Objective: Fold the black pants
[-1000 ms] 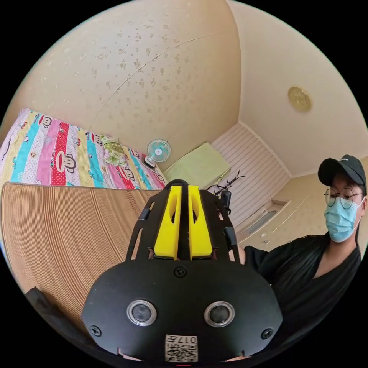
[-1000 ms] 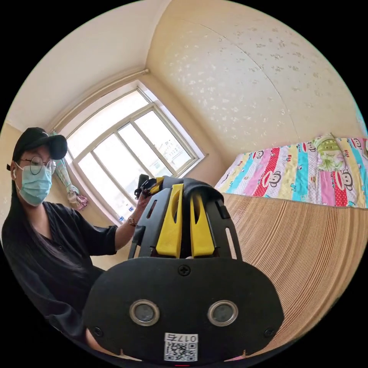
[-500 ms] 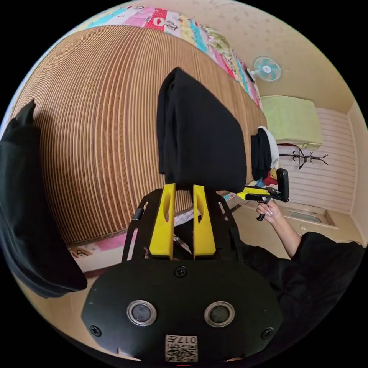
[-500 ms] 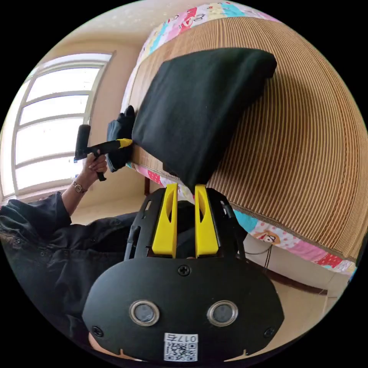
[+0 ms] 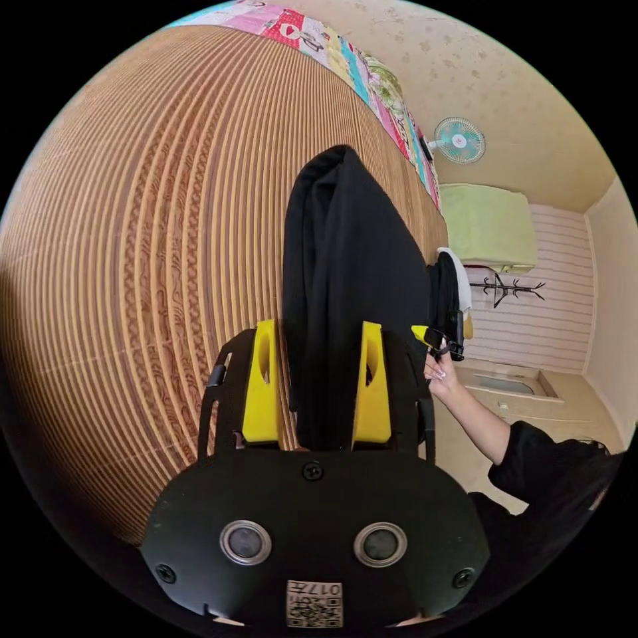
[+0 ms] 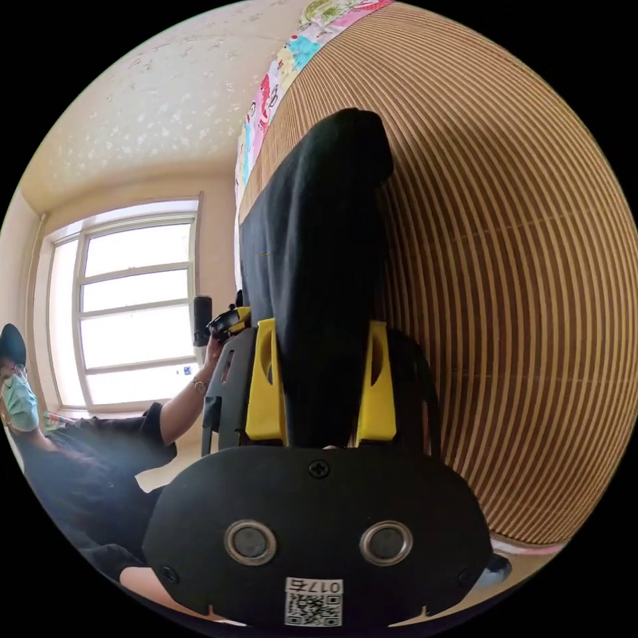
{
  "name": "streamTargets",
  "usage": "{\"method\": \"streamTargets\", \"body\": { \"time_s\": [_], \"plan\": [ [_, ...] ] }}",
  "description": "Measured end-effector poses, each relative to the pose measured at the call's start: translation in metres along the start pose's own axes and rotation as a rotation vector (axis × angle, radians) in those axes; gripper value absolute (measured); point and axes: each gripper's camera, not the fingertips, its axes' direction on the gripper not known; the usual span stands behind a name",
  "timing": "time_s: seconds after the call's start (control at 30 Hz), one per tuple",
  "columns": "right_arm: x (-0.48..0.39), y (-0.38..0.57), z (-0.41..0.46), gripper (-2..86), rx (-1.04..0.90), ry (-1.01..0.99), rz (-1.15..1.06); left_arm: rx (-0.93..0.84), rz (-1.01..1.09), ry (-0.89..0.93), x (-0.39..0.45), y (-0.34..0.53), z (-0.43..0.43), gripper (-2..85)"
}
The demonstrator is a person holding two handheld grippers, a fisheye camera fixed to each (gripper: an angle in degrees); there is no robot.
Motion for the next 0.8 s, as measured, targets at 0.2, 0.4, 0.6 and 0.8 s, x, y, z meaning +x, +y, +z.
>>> {"method": "streamTargets", "body": {
  "time_s": [0.2, 0.4, 0.6, 0.8],
  "plan": [
    [-0.033, 0.031, 0.025, 7.7, -0.061, -0.106, -0.019, 0.036, -0.072, -0.002, -0.002, 0.011, 0.020, 9.0],
    [-0.158, 0.097, 0.048, 5.5, -0.230, 0.013, -0.169, 0.046, -0.123, 0.177, 0.000, 0.086, 0.006, 6.7],
    [-0.302, 0.119, 0.121, 5.7, -0.371, -0.085, -0.321, 0.282, -0.221, 0.227, 0.004, 0.180, -0.078, 6.9],
    [-0.447, 0.087, 0.278, 6.0, -0.431, -0.243, -0.554, 0.607, -0.198, -0.031, -0.001, 0.224, -0.209, 7.6]
  ]
}}
